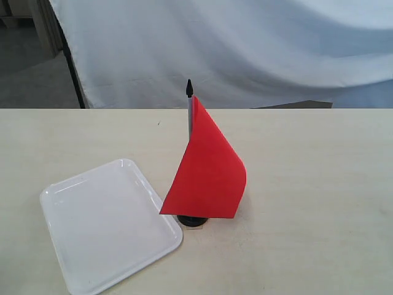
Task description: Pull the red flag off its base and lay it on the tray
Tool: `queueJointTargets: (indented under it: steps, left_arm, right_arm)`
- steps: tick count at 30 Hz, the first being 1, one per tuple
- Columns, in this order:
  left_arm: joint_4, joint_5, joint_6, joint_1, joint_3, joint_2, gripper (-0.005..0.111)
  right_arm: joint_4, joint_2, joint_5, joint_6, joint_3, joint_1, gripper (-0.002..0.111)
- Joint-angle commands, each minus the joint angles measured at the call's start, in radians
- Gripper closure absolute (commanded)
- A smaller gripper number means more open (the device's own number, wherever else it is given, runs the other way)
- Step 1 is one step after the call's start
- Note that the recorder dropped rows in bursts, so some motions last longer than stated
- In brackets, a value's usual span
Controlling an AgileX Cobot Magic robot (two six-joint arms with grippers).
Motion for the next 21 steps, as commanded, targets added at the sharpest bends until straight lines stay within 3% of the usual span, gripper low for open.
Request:
queueJointTargets:
  steps: [1,8,14,21]
  left_arm:
    - [0.004,0.003,-0.006,-0.004,0.002,-0.003,0.107]
    - [0.004,0.003,-0.006,-0.004,0.002,-0.003,0.107]
    - [0.004,0.003,-0.006,-0.004,0.002,-0.003,0.107]
    - [0.004,0.003,-0.006,-0.004,0.002,-0.003,0.107]
  right_arm:
    - [-0.002,-0.005,-0.319,-0.001,0.002,0.002,0.109]
    - [-0.002,-0.005,-0.647,0.012,0.002,0.002,0.109]
    - [-0.002,-0.005,-0.670,0.276,0.002,0.002,0.109]
    - [0.002,-0.005,-0.791,0.363,0.002,0.002,0.109]
